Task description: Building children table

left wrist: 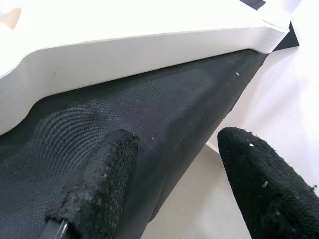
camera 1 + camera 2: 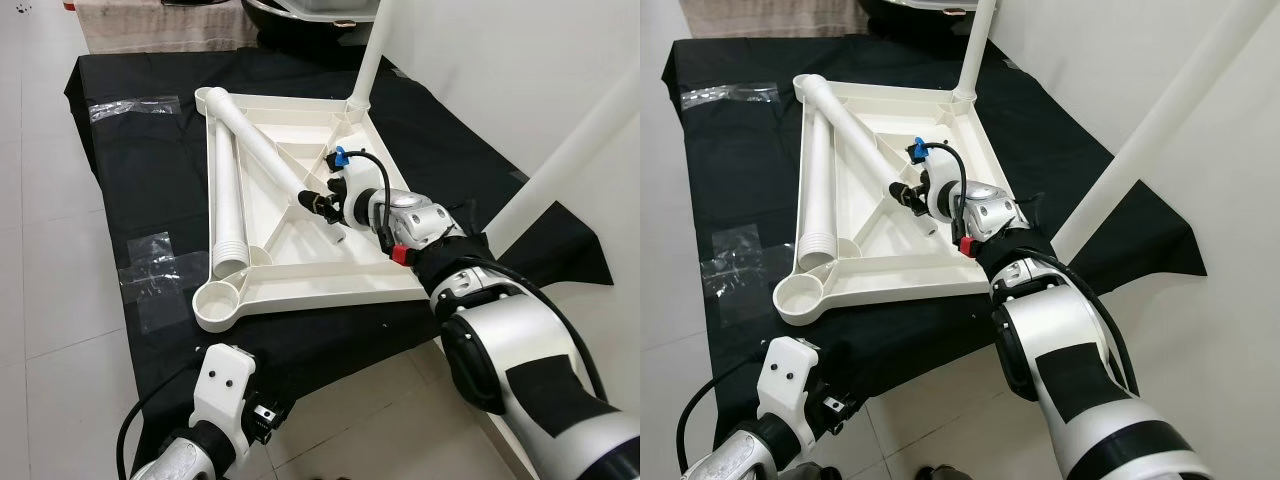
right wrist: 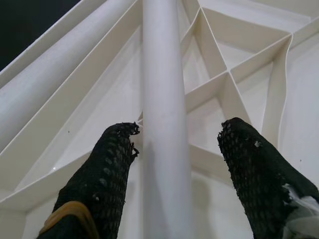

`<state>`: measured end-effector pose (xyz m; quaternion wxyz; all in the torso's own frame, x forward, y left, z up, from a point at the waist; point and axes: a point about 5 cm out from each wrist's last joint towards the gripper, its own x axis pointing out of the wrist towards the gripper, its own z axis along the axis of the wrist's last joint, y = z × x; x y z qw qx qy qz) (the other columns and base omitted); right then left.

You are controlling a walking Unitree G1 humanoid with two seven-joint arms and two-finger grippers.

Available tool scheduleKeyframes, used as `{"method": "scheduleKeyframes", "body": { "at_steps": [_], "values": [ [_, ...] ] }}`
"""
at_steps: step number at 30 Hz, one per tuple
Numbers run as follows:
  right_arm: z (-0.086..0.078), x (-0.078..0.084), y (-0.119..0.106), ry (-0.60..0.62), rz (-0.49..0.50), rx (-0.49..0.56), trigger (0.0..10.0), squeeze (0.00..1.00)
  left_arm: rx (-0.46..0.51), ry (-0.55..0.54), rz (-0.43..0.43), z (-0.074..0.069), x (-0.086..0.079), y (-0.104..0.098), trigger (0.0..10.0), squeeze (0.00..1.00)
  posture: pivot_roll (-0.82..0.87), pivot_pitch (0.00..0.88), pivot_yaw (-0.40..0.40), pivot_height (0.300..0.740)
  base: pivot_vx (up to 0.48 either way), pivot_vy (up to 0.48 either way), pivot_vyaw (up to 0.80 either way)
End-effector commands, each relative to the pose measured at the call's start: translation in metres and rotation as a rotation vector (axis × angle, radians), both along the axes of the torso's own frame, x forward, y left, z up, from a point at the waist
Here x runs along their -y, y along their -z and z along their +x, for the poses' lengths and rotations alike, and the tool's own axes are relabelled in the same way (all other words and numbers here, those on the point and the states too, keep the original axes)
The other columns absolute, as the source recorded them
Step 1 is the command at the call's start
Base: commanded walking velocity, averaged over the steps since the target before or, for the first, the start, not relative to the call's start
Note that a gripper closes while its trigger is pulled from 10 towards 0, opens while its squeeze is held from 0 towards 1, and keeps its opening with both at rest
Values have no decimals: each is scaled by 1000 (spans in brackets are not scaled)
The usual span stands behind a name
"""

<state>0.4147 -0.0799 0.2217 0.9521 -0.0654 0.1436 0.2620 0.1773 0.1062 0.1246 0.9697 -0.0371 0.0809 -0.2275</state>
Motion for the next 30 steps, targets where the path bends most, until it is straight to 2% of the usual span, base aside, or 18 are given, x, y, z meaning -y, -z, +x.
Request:
{"method": "scheduleKeyframes", "body": {
  "at_steps": [1, 3, 7, 17, 23, 24, 30],
  "values": [
    [0, 1, 2, 19, 10, -26, 10000, 0, -9, 8, -15, -3, 4, -1, 10000, 0, 72, 138, -192, 740, 0, 0, 0],
    [1, -1, -1, 32, 29, -25, 10000, 0, -10, 8, -18, -3, 4, -1, 10000, 0, 68, 137, -191, 740, 0, 0, 0],
    [0, -3, -1, 7, -9, -20, 10000, 0, -11, 8, -19, -3, 4, -1, 10000, 0, 68, 137, -190, 740, 0, 0, 0],
    [-5, 1, 21, -14, -160, -79, 10000, 0, -8, 9, -17, -3, 4, -1, 10000, 0, 66, 133, -193, 740, 0, 0, 0],
    [-6, 2, 26, -19, -164, -98, 10000, 0, -10, 9, -19, -3, 5, -1, 10000, 0, 66, 133, -194, 740, 0, 0, 0],
    [-6, 3, 26, -8, -164, -95, 0, 0, -10, 8, -20, -3, 5, -1, 10000, 0, 64, 135, -194, 740, 0, 0, 0],
    [-7, 3, 29, -13, -167, -100, 0, 0, -10, 7, -21, -2, 5, -1, 10000, 0, 65, 134, -194, 740, 0, 0, 0]
  ]
}}
